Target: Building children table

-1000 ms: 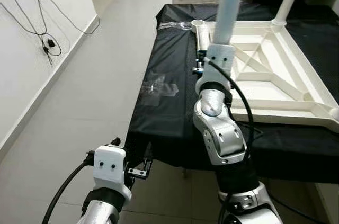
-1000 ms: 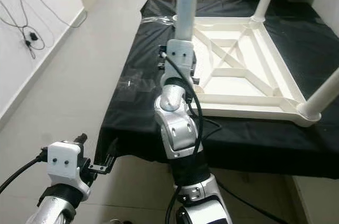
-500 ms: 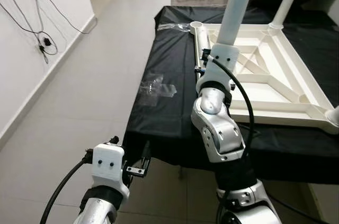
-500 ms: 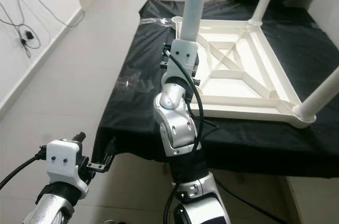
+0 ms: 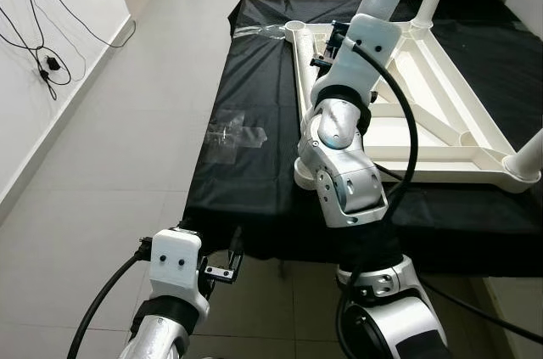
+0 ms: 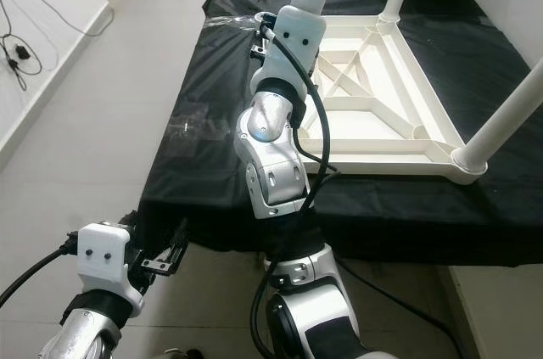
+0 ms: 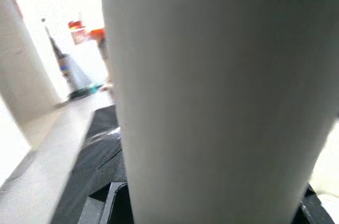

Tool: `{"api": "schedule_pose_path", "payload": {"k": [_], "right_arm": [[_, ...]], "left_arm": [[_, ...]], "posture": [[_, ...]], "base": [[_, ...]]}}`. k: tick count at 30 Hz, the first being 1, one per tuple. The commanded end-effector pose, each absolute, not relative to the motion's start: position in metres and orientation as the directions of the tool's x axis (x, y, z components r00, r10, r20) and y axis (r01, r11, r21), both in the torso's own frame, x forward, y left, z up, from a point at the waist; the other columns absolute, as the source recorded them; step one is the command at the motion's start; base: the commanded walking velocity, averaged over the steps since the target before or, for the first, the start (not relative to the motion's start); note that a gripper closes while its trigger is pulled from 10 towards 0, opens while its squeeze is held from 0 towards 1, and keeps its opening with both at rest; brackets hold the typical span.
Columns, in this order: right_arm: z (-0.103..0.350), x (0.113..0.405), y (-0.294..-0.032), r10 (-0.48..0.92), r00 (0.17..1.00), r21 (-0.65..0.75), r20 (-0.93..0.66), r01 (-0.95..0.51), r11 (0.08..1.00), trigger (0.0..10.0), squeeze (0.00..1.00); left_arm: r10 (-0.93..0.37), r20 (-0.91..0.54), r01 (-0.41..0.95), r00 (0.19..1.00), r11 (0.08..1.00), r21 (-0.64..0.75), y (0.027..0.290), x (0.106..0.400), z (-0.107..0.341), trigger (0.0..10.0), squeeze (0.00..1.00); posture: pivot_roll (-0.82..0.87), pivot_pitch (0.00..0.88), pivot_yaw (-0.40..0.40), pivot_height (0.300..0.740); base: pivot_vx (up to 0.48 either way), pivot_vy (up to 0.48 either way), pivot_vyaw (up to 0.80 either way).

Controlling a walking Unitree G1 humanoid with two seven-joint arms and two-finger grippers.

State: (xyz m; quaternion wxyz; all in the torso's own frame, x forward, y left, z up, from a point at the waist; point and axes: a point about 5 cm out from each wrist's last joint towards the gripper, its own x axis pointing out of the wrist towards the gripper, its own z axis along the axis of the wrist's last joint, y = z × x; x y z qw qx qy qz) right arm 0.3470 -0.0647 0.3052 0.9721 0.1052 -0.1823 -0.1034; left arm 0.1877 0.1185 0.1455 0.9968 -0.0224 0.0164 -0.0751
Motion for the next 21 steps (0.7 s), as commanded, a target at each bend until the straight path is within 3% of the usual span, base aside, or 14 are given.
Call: {"api": "schedule_pose_path", "payload": {"k": [1, 4, 8, 9, 10, 14, 15, 16, 18, 21], "right_arm": [[0.305, 0.347, -0.050, -0.147, 0.934, 0.260, 0.324, 0.061, 0.964, 10.0, 0.00], [0.297, 0.342, -0.028, 0.225, 0.910, 0.336, 0.348, -0.345, 0.877, 10.0, 0.00], [0.297, 0.340, -0.026, 0.302, 0.884, 0.371, 0.358, -0.431, 0.822, 10.0, 0.00], [0.296, 0.339, -0.024, 0.353, 0.863, 0.406, 0.360, -0.486, 0.774, 10.0, 0.00], [0.294, 0.337, -0.023, 0.418, 0.834, 0.425, 0.361, -0.546, 0.722, 10.0, 0.00], [0.287, 0.333, -0.022, 0.513, 0.781, 0.429, 0.357, -0.625, 0.652, 10.0, 0.00], [0.283, 0.331, -0.023, 0.551, 0.756, 0.425, 0.353, -0.654, 0.626, 10.0, 0.00], [0.278, 0.328, -0.023, 0.596, 0.720, 0.412, 0.355, -0.693, 0.592, 10.0, 0.00], [0.278, 0.328, -0.023, 0.596, 0.720, 0.412, 0.355, -0.693, 0.592, 10.0, 0.00], [0.267, 0.319, -0.021, 0.676, 0.649, 0.415, 0.348, -0.754, 0.510, 10.0, 0.00]], "left_arm": [[-0.151, -0.051, 0.150, 0.987, 0.988, -0.031, 0.119, 0.187, 0.141, 10.0, 0.00], [-0.130, -0.045, 0.131, 0.990, 0.991, 0.015, 0.128, 0.194, 0.146, 10.0, 0.00], [-0.133, -0.030, 0.134, 0.991, 0.991, 0.026, 0.131, 0.197, 0.150, 10.0, 0.00], [-0.130, -0.018, 0.130, 0.991, 0.991, 0.036, 0.134, 0.201, 0.154, 10.0, 0.75], [-0.139, 0.003, 0.138, 0.990, 0.987, 0.079, 0.136, 0.206, 0.159, 10.0, 1.00], [-0.139, 0.017, 0.134, 0.990, 0.978, 0.162, 0.139, 0.217, 0.167, 10.0, 1.00], [-0.141, 0.020, 0.135, 0.990, 0.975, 0.178, 0.140, 0.221, 0.170, 10.0, 0.10], [-0.145, 0.009, 0.140, 0.989, 0.971, 0.196, 0.141, 0.226, 0.171, 10.0, 0.00], [-0.145, 0.009, 0.140, 0.989, 0.971, 0.196, 0.141, 0.226, 0.171, 10.0, 0.00], [-0.155, 0.003, 0.151, 0.988, 0.969, 0.198, 0.142, 0.237, 0.172, 10.0, 0.00]], "posture": [[0.12, 0.140, 0.015, 0.740], [0.12, 0.135, 0.011, 0.740], [0.12, 0.130, 0.009, 0.740], [0.11, 0.128, 0.010, 0.740], [0.11, 0.122, 0.009, 0.740], [0.11, 0.114, 0.008, 0.740], [0.11, 0.114, 0.008, 0.740], [0.11, 0.107, 0.010, 0.740], [0.11, 0.107, 0.010, 0.740], [0.11, 0.097, 0.012, 0.740]], "base": [[0.000, 0.000, 0.00], [0.000, 0.000, 0.00], [0.000, 0.000, 0.00], [0.000, 0.000, 0.00], [0.000, 0.000, 0.00], [0.000, 0.000, 0.00], [0.000, 0.000, 0.00], [0.000, 0.000, 0.00], [0.000, 0.000, 0.00], [0.000, 0.000, 0.00]]}}
